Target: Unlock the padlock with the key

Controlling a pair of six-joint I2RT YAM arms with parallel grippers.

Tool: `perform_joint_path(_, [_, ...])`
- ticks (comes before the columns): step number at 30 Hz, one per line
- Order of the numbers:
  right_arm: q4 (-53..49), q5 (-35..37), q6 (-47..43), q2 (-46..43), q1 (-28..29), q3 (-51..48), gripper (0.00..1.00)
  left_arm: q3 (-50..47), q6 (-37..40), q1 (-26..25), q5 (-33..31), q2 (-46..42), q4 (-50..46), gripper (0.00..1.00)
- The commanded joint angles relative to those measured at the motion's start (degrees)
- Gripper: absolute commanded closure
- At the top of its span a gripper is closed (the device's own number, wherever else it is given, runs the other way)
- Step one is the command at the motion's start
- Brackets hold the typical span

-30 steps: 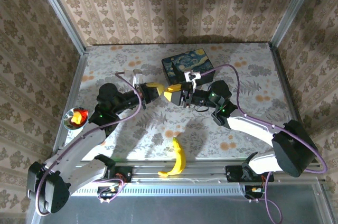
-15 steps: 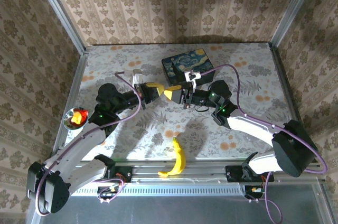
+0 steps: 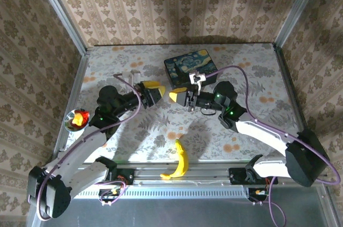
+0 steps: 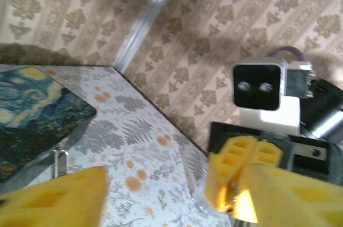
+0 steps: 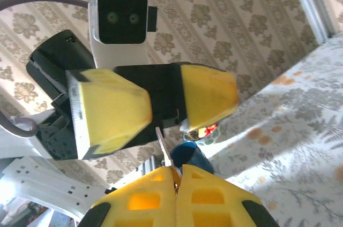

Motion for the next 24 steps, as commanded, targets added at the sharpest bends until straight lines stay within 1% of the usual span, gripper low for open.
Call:
perform_joint_path(1, [-12.56,7.87,-5.02,-5.21,0.09,-0.23,1.0,0.56,2.46,0.27,-7.14,-2.79,-4.32,0.0])
perform_joint_path(5, [-23.38,16.82,-6.11,-11.01,-1.83,-1.21,1.0,2.95,5.85,-0.48,-15.22,-3.01,-12.78,0.0])
perform_joint_path(7, [-28.7,21.4,-6.66,-14.17,-3.98,-1.47,1.0,4.42,7.73,-1.43,-19.5,-1.98,-17.2,0.0])
perform_joint_path(10, [-37.95,30.11,-8.17,-17.27,-7.05,-0.13,1.0,6.15,9.93,-3.06,-25.73,0.5,-22.62,0.0])
perform_joint_path(11, [-39.97,31.51,-8.54,-17.78,-8.16,0.25,1.0,6.58,10.29,-3.36,-27.32,1.35,-24.01,0.0])
perform_joint_path(13, [-41.72,32.52,-8.77,-18.58,-11.39,0.15,1.0,7.02,10.36,-3.83,-30.24,3.36,-25.84,0.0])
perform_joint_path(19, [-41.28,30.92,-7.89,-17.28,-20.8,-0.84,1.0,7.02,9.53,-4.08,-33.65,8.26,-25.33,0.0])
perform_joint_path(24, [-38.34,29.51,-8.17,-12.1,-26.47,-0.34,1.0,9.32,9.12,-4.03,-33.75,14.51,-24.63,0.0])
